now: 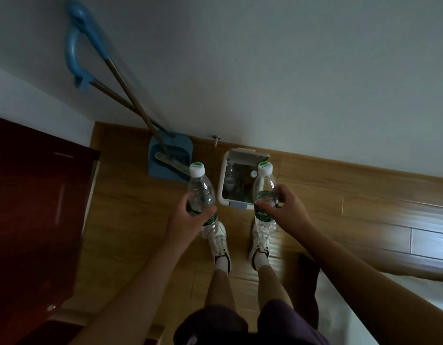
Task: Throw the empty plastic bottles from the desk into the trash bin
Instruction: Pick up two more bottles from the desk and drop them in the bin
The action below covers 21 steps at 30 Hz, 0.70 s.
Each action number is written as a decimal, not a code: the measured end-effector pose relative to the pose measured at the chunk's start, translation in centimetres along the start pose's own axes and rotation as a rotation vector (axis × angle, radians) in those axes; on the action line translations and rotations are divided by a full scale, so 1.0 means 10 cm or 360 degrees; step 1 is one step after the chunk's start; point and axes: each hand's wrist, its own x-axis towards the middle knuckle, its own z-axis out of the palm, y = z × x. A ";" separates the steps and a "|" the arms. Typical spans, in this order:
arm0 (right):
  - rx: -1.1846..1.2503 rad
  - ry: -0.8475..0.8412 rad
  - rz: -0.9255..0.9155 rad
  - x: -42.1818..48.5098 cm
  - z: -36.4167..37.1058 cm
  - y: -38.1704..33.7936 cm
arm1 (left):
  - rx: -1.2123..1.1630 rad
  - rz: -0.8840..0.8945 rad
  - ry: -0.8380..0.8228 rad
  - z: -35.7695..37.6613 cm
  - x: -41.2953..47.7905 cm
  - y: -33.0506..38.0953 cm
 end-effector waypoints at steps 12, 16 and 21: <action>0.0303 0.0124 -0.0041 1.57 0.71 0.89 | -0.0071 0.0167 0.0099 0.97 1.68 -0.72; 0.0259 0.0134 -0.0052 1.74 0.80 1.12 | -0.0100 0.0199 0.0111 1.21 1.99 -0.79; 0.0262 0.0092 -0.0012 1.73 0.80 1.26 | 0.0006 0.0225 0.0136 1.44 2.16 -0.77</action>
